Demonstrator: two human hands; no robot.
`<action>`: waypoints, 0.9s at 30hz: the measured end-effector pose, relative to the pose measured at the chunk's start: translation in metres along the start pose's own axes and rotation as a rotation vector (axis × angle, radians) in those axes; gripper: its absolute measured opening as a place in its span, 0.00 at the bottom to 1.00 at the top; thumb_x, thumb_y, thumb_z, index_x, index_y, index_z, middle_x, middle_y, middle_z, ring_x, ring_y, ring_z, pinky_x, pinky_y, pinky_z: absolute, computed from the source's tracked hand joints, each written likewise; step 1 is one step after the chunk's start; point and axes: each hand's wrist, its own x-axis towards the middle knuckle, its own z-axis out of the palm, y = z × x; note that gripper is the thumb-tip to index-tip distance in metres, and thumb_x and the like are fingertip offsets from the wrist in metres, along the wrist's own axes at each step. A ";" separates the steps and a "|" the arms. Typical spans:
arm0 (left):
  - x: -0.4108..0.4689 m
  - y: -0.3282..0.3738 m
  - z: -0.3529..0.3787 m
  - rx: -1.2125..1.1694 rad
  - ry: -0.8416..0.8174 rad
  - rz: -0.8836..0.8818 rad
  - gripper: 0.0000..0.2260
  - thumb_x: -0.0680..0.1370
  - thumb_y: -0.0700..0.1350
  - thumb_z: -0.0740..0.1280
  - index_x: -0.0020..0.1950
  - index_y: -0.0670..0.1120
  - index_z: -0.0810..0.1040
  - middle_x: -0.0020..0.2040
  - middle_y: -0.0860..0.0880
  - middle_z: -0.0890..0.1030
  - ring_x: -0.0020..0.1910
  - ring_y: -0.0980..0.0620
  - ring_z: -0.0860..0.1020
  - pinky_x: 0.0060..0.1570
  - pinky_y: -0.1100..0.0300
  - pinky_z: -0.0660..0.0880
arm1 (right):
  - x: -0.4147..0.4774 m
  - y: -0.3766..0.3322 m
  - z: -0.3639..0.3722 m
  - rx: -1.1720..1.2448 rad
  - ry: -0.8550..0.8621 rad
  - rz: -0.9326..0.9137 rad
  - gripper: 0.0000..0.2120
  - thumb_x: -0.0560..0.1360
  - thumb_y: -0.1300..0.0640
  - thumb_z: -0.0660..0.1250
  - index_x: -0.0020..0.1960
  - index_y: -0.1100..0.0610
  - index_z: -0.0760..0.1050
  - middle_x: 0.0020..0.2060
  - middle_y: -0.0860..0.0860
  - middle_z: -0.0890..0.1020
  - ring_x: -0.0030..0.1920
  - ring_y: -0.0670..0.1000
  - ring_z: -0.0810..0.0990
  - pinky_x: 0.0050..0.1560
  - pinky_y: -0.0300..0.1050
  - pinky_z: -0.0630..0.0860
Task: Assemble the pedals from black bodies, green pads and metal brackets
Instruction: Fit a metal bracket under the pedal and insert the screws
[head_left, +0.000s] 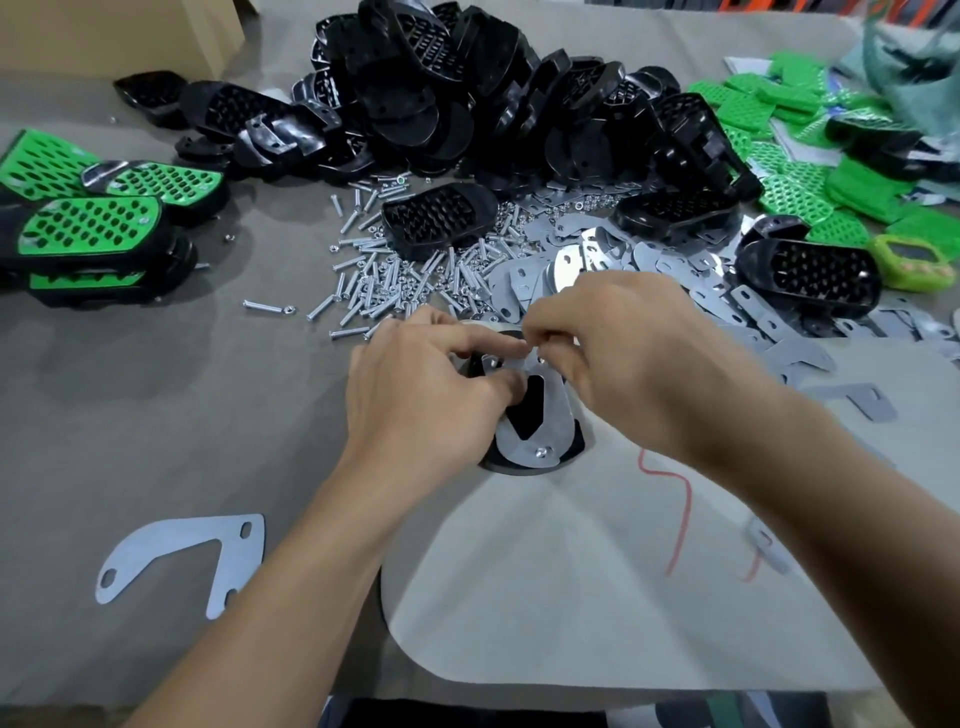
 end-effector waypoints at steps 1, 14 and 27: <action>0.000 0.000 0.000 -0.002 0.001 -0.001 0.13 0.62 0.63 0.71 0.37 0.83 0.74 0.44 0.68 0.72 0.46 0.52 0.75 0.47 0.52 0.70 | 0.003 0.000 -0.004 0.005 0.017 -0.011 0.08 0.77 0.57 0.63 0.42 0.52 0.79 0.32 0.50 0.77 0.36 0.54 0.73 0.41 0.49 0.68; 0.000 -0.001 -0.002 -0.031 0.007 0.001 0.12 0.62 0.60 0.72 0.38 0.80 0.77 0.45 0.66 0.73 0.46 0.54 0.75 0.49 0.55 0.69 | 0.111 -0.011 0.026 0.089 0.047 0.174 0.13 0.73 0.64 0.66 0.44 0.49 0.86 0.38 0.51 0.85 0.41 0.54 0.82 0.49 0.48 0.81; 0.000 -0.007 -0.002 0.010 -0.014 0.013 0.08 0.67 0.56 0.75 0.39 0.71 0.81 0.47 0.75 0.70 0.48 0.57 0.68 0.52 0.55 0.66 | 0.106 -0.036 0.021 -0.306 0.055 0.031 0.20 0.73 0.67 0.62 0.34 0.55 0.53 0.31 0.51 0.58 0.29 0.52 0.58 0.32 0.47 0.55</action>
